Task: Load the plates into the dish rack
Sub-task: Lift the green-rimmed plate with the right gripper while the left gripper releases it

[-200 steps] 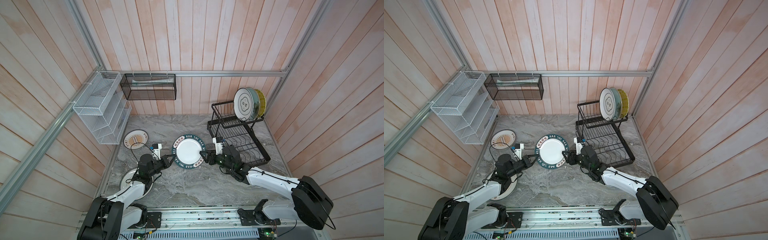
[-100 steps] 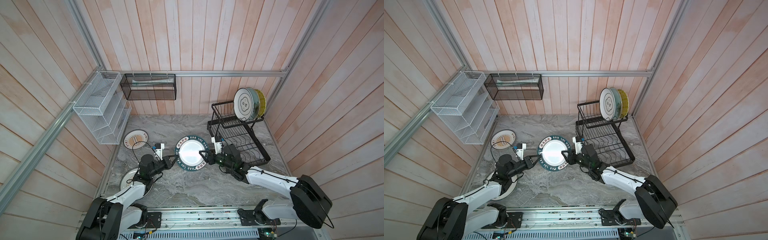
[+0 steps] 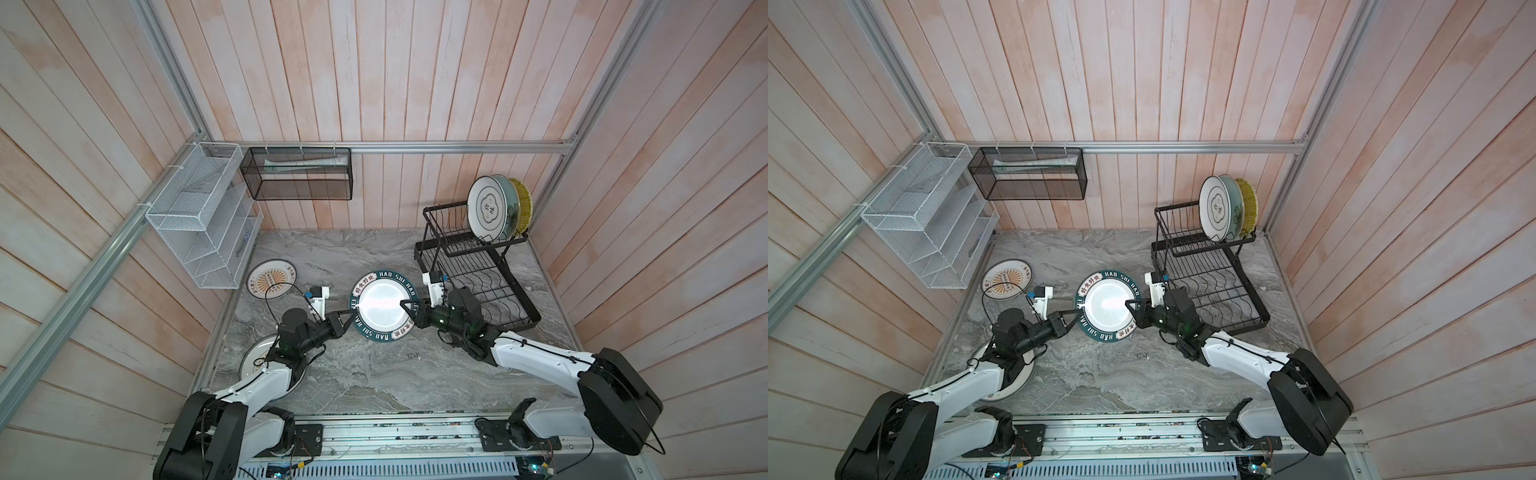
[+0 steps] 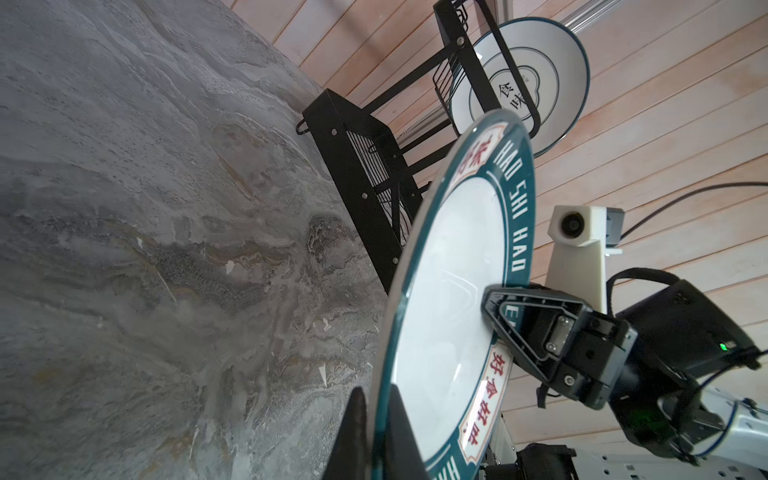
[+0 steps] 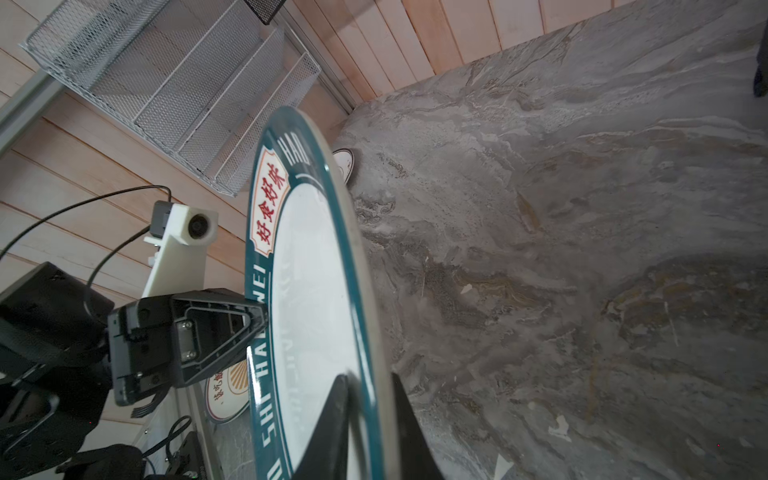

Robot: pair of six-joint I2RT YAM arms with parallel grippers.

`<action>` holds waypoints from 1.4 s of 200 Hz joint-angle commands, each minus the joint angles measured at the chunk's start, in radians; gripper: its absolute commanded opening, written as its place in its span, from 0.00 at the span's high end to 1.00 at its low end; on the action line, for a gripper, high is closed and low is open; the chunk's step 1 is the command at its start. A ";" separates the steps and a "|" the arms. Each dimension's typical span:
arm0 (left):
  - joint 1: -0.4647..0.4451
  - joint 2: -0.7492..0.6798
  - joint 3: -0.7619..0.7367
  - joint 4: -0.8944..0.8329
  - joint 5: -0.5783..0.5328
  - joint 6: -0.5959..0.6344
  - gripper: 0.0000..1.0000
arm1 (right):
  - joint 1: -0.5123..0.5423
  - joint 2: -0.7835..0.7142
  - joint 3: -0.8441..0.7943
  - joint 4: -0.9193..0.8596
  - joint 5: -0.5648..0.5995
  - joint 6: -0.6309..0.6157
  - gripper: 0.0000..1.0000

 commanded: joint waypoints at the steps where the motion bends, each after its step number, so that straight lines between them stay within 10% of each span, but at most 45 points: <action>1: -0.013 0.003 0.032 0.034 0.029 0.022 1.00 | 0.007 -0.001 0.019 0.022 -0.012 -0.030 0.89; 48: -0.014 0.011 0.055 -0.007 0.044 0.036 0.99 | 0.000 -0.007 0.011 0.028 -0.008 -0.016 1.00; 119: -0.014 -0.004 0.069 -0.030 0.048 0.033 0.72 | -0.011 -0.038 -0.009 0.023 0.010 -0.015 1.00; 280: -0.014 -0.092 0.098 -0.140 0.016 0.067 0.71 | -0.139 -0.240 0.099 -0.143 0.007 -0.166 1.00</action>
